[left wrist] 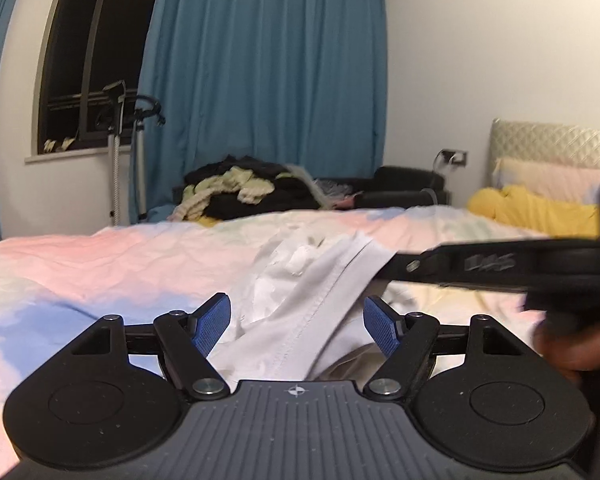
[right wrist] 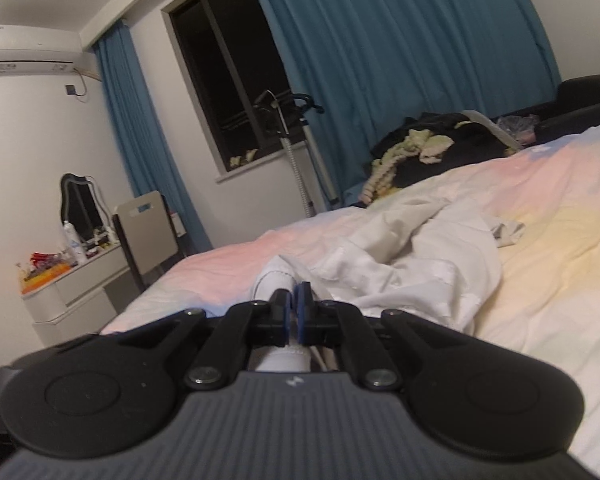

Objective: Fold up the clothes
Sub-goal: 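Lift the T-shirt by its hem with both grippers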

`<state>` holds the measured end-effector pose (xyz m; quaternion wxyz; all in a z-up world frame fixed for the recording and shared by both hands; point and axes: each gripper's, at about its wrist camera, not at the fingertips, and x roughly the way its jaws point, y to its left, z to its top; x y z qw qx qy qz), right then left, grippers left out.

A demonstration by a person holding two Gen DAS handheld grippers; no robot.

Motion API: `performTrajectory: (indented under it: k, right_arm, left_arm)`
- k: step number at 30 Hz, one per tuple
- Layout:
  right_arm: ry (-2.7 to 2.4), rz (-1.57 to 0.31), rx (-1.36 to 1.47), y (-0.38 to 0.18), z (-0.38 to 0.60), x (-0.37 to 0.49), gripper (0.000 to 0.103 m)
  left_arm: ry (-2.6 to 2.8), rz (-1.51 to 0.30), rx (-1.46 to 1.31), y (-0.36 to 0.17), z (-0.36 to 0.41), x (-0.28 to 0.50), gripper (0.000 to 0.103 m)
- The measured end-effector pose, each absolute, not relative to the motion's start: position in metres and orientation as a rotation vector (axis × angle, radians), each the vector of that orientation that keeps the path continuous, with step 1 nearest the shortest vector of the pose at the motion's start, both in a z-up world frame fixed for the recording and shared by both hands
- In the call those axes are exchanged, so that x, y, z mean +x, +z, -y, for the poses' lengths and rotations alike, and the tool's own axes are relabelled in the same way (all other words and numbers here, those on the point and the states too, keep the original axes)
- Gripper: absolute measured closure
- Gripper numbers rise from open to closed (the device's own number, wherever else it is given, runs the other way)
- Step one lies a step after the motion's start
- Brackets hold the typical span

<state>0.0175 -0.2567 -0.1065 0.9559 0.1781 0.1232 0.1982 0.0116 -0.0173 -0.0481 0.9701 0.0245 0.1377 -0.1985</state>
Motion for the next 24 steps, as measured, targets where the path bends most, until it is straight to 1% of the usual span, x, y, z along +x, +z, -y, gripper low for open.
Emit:
performTrajectory:
  k: [3, 6, 8, 11, 14, 15, 16, 17, 18, 21, 24]
  right_arm:
    - [0.42, -0.247, 0.356, -0.106, 0.254, 0.014, 0.099]
    - [0.424, -0.239, 0.356, -0.104, 0.254, 0.012, 0.099]
    - [0.427, -0.23, 0.352, -0.103, 0.254, 0.01, 0.099]
    - [0.418, -0.221, 0.32, -0.105, 0.25, 0.01, 0.099]
    - [0.398, -0.229, 0.27, -0.109, 0.244, 0.011, 0.098]
    - [0.393, -0.237, 0.255, -0.11, 0.241, 0.013, 0.098]
    - [0.388, -0.244, 0.238, -0.112, 0.239, 0.014, 0.096]
    - [0.378, -0.25, 0.213, -0.114, 0.235, 0.015, 0.093]
    - [0.369, -0.254, 0.187, -0.116, 0.231, 0.016, 0.089]
    - [0.358, -0.25, 0.111, -0.122, 0.22, 0.016, 0.084]
    - [0.287, -0.256, 0.028, -0.127, 0.213, 0.018, 0.084]
  left_arm:
    - [-0.388, -0.301, 0.058, -0.053, 0.02, 0.021, 0.029]
    - [-0.342, -0.28, 0.086, -0.055, 0.026, 0.023, 0.038]
    - [-0.311, -0.265, 0.104, -0.056, 0.03, 0.024, 0.055]
    - [-0.237, -0.234, 0.049, -0.051, 0.019, 0.028, 0.068]
    - [-0.205, -0.178, -0.005, -0.042, 0.008, 0.025, 0.078]
    - [-0.208, -0.155, -0.026, -0.037, 0.005, 0.022, 0.079]
    - [-0.21, -0.133, -0.046, -0.033, 0.002, 0.019, 0.083]
    - [-0.213, -0.11, -0.067, -0.028, 0.0, 0.016, 0.085]
    - [-0.229, -0.088, -0.085, -0.025, -0.002, 0.013, 0.086]
    - [-0.251, -0.042, -0.138, -0.017, -0.008, 0.004, 0.086]
    - [-0.262, -0.003, -0.191, -0.009, -0.014, -0.004, 0.087]
